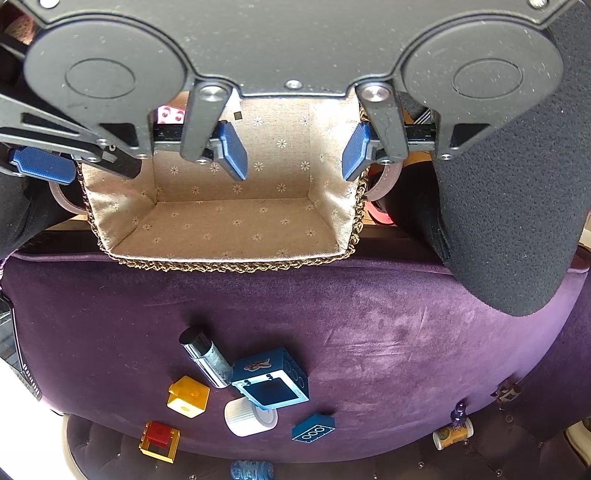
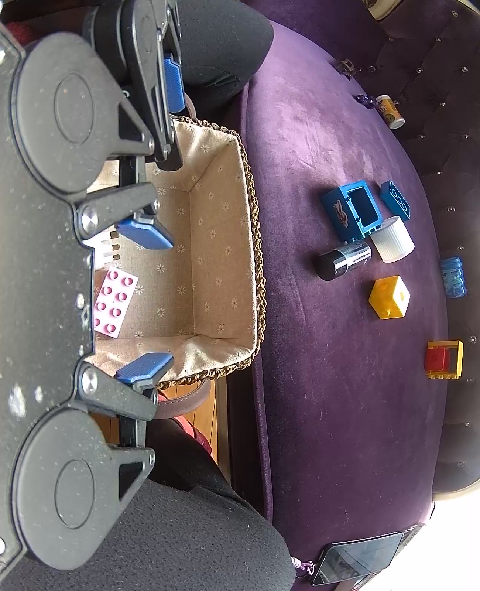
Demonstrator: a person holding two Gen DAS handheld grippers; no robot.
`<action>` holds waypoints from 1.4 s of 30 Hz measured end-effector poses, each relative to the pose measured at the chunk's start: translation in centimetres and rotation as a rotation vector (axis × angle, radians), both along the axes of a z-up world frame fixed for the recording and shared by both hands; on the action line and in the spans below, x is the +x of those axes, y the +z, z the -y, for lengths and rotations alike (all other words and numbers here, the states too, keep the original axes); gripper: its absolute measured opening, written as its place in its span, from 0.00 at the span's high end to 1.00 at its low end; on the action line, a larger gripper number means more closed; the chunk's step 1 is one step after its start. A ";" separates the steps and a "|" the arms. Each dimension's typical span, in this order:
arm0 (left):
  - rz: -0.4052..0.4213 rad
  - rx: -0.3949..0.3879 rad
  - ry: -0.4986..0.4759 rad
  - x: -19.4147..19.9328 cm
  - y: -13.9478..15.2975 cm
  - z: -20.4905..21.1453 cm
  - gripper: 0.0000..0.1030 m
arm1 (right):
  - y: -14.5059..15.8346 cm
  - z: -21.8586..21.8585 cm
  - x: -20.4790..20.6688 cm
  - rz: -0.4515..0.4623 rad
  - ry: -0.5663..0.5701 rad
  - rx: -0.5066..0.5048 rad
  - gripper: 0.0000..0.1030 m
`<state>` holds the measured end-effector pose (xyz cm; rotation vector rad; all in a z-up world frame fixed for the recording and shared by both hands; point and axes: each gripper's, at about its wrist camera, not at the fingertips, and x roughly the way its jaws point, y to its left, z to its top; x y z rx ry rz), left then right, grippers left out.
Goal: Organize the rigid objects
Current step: 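Grasp the blue frame brick with left tool while right tool grasps black cylinder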
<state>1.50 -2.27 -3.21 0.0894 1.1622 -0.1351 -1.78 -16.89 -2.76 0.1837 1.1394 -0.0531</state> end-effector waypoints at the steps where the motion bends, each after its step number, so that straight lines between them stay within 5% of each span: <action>1: -0.004 -0.001 0.001 0.0 0.0 -0.1 0.46 | 0.1 0.0 0.0 0.001 0.001 -0.002 0.40; 11: 0.011 0.008 0.076 1.4 0.8 -1.3 0.43 | 1.0 0.9 0.9 0.027 -0.027 0.000 0.40; 20: 0.012 0.042 0.080 3.7 1.1 -1.5 0.43 | 0.9 0.5 6.3 0.070 -0.002 -0.077 0.40; 30: 0.015 0.057 0.196 11.8 1.2 -3.7 0.43 | -1.2 -0.9 13.6 0.076 0.053 -0.093 0.40; 36: -0.028 0.113 0.249 17.2 -1.3 -3.6 0.43 | -3.1 -1.4 16.0 0.051 0.088 -0.109 0.40; 42: -0.058 0.083 0.162 18.3 -2.8 -1.2 0.44 | -3.9 0.6 16.6 0.056 0.012 -0.147 0.40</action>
